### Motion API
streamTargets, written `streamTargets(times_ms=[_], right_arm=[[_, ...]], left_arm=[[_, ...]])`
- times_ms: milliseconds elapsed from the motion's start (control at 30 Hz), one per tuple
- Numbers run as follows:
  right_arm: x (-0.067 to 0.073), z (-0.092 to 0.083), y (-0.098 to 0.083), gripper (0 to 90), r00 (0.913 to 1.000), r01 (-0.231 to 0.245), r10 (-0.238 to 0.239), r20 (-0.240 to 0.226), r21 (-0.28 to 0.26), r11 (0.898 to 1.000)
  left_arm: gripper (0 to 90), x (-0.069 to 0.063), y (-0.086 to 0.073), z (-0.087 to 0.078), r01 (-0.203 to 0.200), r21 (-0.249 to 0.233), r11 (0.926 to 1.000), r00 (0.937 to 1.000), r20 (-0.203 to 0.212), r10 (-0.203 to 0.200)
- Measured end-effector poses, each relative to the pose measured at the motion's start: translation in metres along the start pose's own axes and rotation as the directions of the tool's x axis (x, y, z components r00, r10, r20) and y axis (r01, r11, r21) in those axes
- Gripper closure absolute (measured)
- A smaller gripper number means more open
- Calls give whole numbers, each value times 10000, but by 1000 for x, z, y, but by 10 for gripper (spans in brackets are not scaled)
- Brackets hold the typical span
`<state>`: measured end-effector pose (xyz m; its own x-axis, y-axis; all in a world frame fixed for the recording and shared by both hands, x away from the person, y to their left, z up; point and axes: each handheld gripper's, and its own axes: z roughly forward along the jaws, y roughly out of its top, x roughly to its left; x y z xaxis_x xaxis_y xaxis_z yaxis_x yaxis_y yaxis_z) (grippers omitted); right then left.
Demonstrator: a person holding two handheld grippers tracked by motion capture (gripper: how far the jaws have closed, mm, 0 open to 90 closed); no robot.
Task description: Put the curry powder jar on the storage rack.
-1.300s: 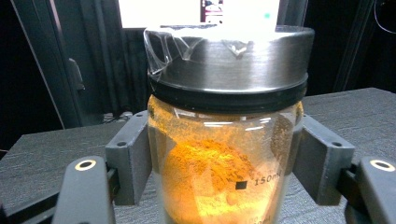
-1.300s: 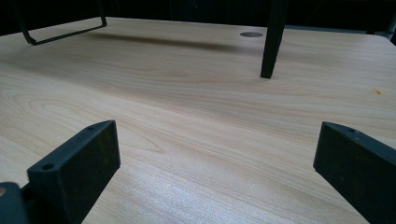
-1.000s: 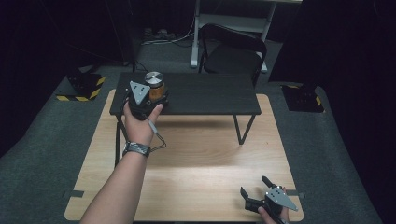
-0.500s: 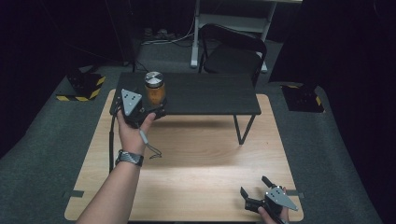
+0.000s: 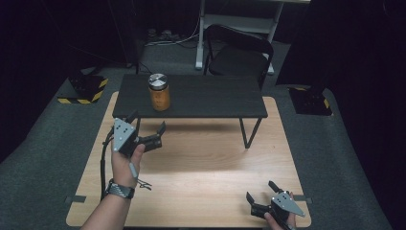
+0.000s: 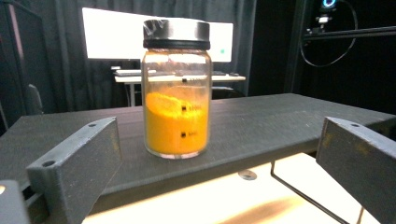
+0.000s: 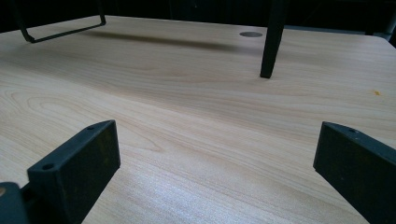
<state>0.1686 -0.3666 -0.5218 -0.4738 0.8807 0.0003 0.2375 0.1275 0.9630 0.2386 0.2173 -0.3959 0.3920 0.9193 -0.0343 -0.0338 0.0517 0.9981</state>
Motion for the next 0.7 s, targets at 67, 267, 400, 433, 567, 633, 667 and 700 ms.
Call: streamTargets(times_ms=[67, 267, 400, 433, 567, 633, 667, 700], right_arm=[[0, 0, 0, 2, 10000, -9, 9, 7, 5, 10000], [0, 0, 0, 2, 10000, 19, -19, 7, 10, 10000], [0, 0, 0, 2, 10000, 31, -31, 12, 5, 10000], [0, 0, 0, 2, 10000, 31, -31, 12, 5, 10000], [1, 0, 0, 2, 10000, 58, -58, 18, 11, 10000], [1, 0, 0, 2, 10000, 58, -58, 22, 14, 10000], [1, 0, 0, 2, 10000, 64, -64, 23, 18, 10000], [1, 0, 0, 2, 10000, 64, -64, 23, 18, 10000]], left_arm=[[5, 2, -6, -7, 5, -14, 10000, 9999, 135, -5], [5, 5, -27, -27, -270, -107, 9996, 9987, 435, 274], [5, 8, -43, -42, -270, -187, 9995, 9978, 599, 281], [5, 8, -43, -42, -270, -187, 9995, 9978, 599, 281], [5, 12, -57, -55, -247, -76, 9997, 9965, 800, 252], [5, 14, -63, -62, -284, 0, 9996, 9951, 946, 282], [5, 17, -71, -70, -355, -24, 9994, 9931, 1117, 356], [5, 17, -71, -70, -355, -24, 9994, 9931, 1117, 356]])
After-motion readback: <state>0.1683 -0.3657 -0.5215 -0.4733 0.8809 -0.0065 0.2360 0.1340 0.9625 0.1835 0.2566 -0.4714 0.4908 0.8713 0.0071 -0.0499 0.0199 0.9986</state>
